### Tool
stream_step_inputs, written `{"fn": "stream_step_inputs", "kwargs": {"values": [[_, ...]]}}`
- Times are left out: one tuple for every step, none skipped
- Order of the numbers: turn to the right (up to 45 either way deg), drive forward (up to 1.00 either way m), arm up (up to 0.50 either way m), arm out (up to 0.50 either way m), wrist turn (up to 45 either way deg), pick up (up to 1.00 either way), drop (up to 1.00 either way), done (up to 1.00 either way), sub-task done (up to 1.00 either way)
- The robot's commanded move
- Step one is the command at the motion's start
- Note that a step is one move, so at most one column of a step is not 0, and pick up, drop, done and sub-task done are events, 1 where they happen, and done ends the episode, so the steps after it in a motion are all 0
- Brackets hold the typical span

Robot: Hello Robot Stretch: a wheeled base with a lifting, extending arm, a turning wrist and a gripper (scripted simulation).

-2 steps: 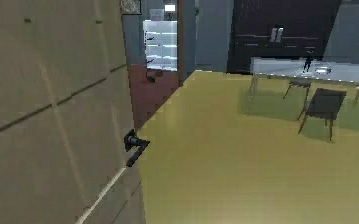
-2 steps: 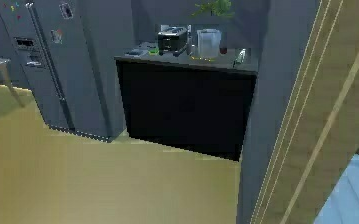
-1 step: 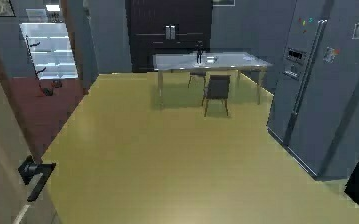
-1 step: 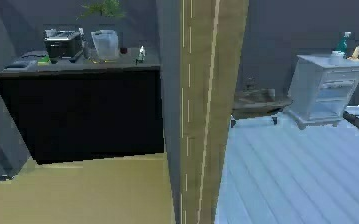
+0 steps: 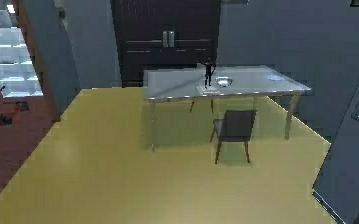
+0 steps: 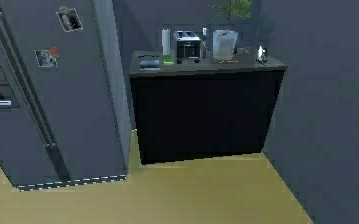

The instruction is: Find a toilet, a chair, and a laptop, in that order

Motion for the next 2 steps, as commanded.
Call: {"fn": "stream_step_inputs", "kwargs": {"values": [[3.0, 0.00, 0.00, 0.00, 0.0, 0.00, 0.00, 0.00, 0.00], [0.0, 0.90, 0.00, 0.00, 0.0, 0.00, 0.00, 0.00, 0.00]]}}
